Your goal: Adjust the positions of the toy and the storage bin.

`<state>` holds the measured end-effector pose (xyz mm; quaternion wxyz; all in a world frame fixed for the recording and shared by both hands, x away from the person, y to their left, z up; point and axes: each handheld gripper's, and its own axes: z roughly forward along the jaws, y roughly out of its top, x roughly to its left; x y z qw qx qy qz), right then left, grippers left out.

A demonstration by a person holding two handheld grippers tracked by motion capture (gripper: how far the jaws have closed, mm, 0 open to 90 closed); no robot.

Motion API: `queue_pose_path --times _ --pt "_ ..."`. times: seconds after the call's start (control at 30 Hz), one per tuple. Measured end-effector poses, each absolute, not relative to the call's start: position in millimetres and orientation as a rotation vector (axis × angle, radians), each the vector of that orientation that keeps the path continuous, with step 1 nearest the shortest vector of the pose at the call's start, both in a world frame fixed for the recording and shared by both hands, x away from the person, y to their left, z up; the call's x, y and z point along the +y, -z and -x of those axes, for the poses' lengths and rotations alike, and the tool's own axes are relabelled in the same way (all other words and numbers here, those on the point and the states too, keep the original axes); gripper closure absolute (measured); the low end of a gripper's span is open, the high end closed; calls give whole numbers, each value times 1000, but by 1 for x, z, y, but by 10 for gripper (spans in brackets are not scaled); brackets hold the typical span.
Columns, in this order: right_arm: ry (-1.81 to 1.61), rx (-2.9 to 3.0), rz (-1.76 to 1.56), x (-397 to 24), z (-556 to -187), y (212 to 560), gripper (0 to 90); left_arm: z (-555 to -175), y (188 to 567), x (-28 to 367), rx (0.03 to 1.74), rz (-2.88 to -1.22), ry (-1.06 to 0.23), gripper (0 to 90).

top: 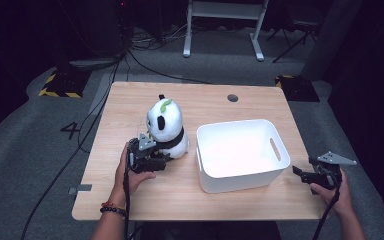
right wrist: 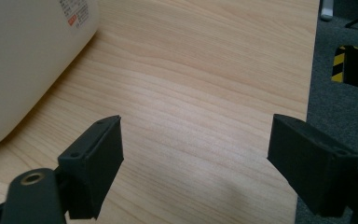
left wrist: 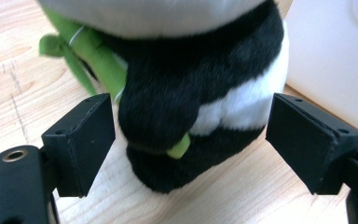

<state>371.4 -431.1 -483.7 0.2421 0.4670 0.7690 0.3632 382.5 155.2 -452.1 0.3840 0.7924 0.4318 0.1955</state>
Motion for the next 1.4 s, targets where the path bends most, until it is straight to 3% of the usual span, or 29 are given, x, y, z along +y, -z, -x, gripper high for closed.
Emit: queue_pose_path --times 0.43,0.73,0.87,1.03,1.13,1.4 --pt "-963 2169 -1233 -419 -373 501 185 -403 453 143 1153 -1931 -458 80" --pt "-935 2180 -1225 -416 -374 503 192 -409 454 134 1163 -1947 -465 96" --pt "-944 2180 -1224 -416 -373 504 197 -411 455 136 1149 -1967 -469 202" --pt "-947 2178 -1231 -417 -373 504 199 -410 453 143 1106 -1996 -497 502" --pt "-946 2177 -1235 -417 -373 504 200 -408 452 142 1085 -2012 -521 600" --pt "-952 2180 -1242 -417 -373 504 209 -398 451 140 1008 -2031 -582 694"
